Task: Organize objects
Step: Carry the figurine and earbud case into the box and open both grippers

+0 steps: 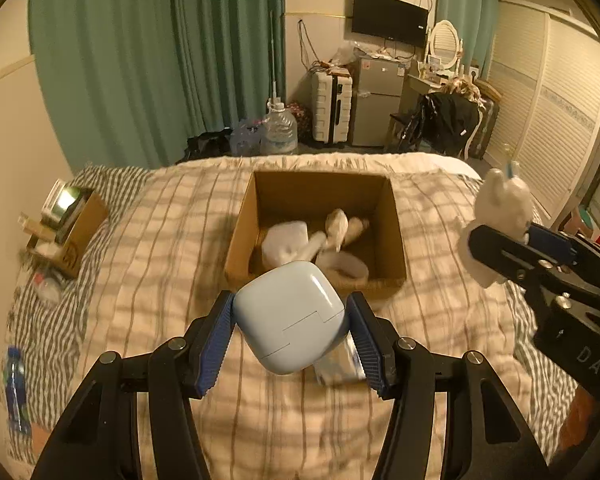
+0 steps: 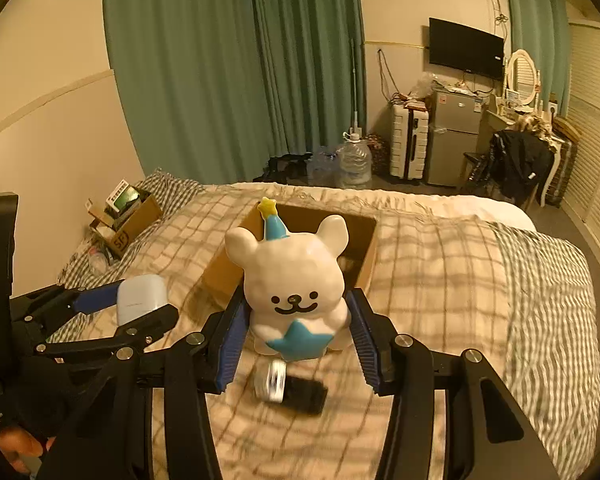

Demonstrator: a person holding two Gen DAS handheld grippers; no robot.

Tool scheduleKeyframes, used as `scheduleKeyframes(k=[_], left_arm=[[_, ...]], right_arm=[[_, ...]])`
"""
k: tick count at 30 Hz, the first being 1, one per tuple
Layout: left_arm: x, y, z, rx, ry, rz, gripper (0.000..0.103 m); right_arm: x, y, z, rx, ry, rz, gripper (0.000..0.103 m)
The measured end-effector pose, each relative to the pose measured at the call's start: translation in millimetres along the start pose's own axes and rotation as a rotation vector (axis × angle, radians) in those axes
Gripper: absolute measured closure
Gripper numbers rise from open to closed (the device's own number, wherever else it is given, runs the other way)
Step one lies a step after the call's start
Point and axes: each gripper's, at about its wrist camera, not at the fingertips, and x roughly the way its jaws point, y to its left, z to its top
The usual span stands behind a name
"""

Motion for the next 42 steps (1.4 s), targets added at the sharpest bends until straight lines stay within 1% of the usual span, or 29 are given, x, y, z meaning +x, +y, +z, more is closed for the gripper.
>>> scheduleKeyframes(k=[5, 9, 12, 16, 20, 21, 22, 23, 24, 25, 26, 28, 30, 32, 36, 42], left_arm=[[39, 3, 27, 0.036, -0.012, -0.001, 0.045], [74, 9, 40, 0.041, -0.009, -0.013, 0.045], [101, 9, 45, 0.049, 0.002, -0.015, 0.045], [126, 10, 47, 0.083, -0.002, -0.003, 0.045], [141, 8, 50, 0.101, 0.004, 0.001, 0.043], [144, 9, 50, 0.097, 0.007, 0.004, 0.042], [145, 10, 50, 0.089, 0.005, 0.007, 0.035], [143, 11, 50, 0.078, -0.002, 0.006, 0.021], [140, 12, 50, 0.071, -0.011, 0.002, 0.016], [136, 14, 49, 0.062, -0.024, 0.001, 0.010], [128, 15, 47, 0.052, -0.041, -0.003, 0.008], [120, 15, 48, 0.046, -0.038, -0.009, 0.008], [106, 15, 47, 0.039, -0.031, 0.005, 0.007], [88, 17, 45, 0.030, -0.038, 0.007, 0.004], [37, 18, 42, 0.030, -0.084, 0.018, 0.000], [-32, 22, 33, 0.040, -0.154, 0.048, 0.000]], right_arm=[[50, -9, 25, 0.006, 0.021, 0.004, 0.055], [87, -16, 37, 0.007, 0.031, -0.012, 0.055], [118, -23, 42, 0.019, 0.045, -0.017, 0.055], [151, -27, 43, 0.022, 0.057, -0.013, 0.055], [163, -32, 45, 0.025, 0.045, -0.019, 0.054], [165, -34, 46, 0.030, 0.046, -0.017, 0.053], [165, -36, 46, 0.035, 0.043, -0.012, 0.045], [162, -38, 46, 0.041, 0.032, -0.019, 0.029], [158, -39, 47, 0.047, 0.020, -0.033, 0.023], [153, -40, 46, 0.050, 0.007, -0.039, 0.022], [146, -42, 47, 0.053, -0.003, -0.043, 0.022], [133, -46, 49, 0.059, -0.004, -0.060, 0.022], [117, -47, 49, 0.057, -0.013, -0.081, 0.022], [97, -48, 50, 0.053, -0.018, -0.098, 0.022], [49, -46, 49, 0.037, -0.028, -0.129, 0.022], [-21, -28, 40, -0.011, -0.057, -0.164, 0.019]])
